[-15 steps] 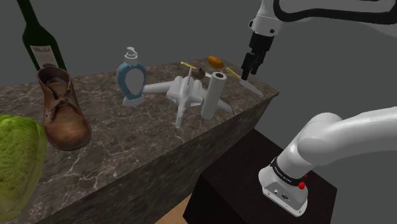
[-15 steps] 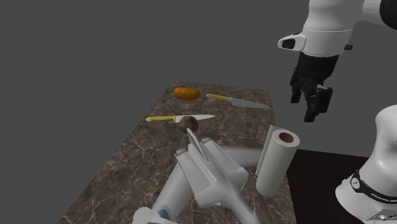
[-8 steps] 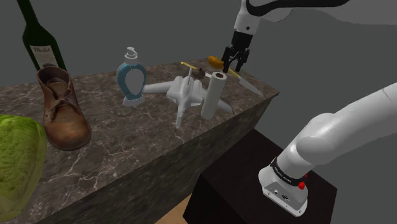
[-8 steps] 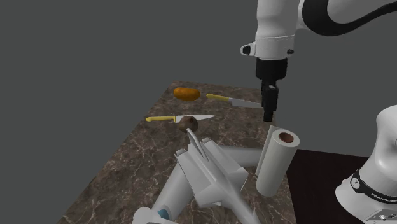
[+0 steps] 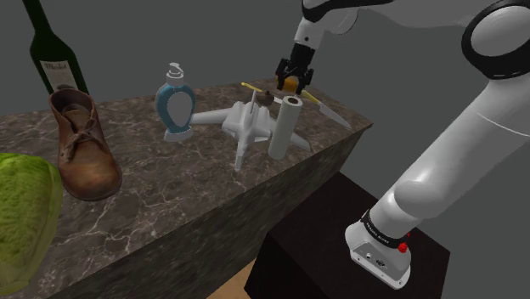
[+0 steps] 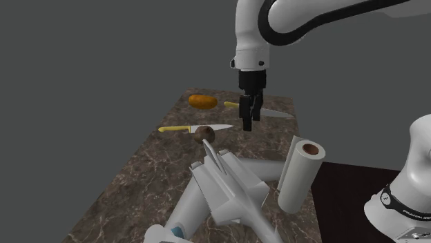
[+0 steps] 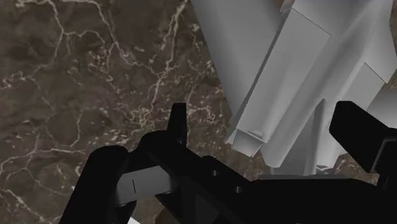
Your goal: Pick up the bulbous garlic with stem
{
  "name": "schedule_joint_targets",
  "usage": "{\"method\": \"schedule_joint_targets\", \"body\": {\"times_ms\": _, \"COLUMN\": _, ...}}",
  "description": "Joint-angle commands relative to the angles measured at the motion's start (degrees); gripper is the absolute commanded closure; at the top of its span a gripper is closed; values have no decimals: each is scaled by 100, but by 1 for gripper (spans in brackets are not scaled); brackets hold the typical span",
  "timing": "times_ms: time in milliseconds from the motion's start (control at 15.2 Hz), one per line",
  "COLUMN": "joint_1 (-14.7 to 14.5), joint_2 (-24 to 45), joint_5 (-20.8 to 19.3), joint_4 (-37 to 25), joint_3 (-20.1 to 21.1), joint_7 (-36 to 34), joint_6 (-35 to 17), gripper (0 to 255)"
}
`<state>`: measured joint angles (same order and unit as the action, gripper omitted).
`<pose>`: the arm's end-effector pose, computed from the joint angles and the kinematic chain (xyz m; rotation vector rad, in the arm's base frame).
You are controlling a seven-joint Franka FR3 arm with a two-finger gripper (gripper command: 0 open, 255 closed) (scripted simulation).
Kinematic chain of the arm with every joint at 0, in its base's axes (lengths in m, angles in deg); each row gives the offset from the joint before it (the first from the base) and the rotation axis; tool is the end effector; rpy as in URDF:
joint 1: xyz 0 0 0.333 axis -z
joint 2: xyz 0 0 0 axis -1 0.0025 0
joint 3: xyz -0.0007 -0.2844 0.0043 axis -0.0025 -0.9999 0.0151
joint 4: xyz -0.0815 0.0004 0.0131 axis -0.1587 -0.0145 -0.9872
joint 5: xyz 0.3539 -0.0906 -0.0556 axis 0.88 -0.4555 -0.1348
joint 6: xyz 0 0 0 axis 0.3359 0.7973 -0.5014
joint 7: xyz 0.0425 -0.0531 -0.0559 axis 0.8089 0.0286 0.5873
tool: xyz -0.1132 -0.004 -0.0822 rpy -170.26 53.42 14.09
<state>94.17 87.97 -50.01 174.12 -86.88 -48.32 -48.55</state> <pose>0.5059 -0.0613 0.4260 -2.8451 0.4249 0.2157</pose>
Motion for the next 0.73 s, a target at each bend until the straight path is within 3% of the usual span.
{"method": "schedule_joint_targets", "body": {"times_ms": 0, "joint_1": 56, "joint_2": 478, "joint_5": 259, "joint_4": -416, "joint_3": -60, "joint_7": -121, "joint_6": 9, "gripper": 0}}
{"method": "schedule_joint_targets", "body": {"times_ms": 660, "joint_1": 667, "joint_2": 2853, "joint_5": 1525, "joint_4": -2745, "joint_3": -242, "joint_7": -677, "joint_6": 362, "gripper": 0}}
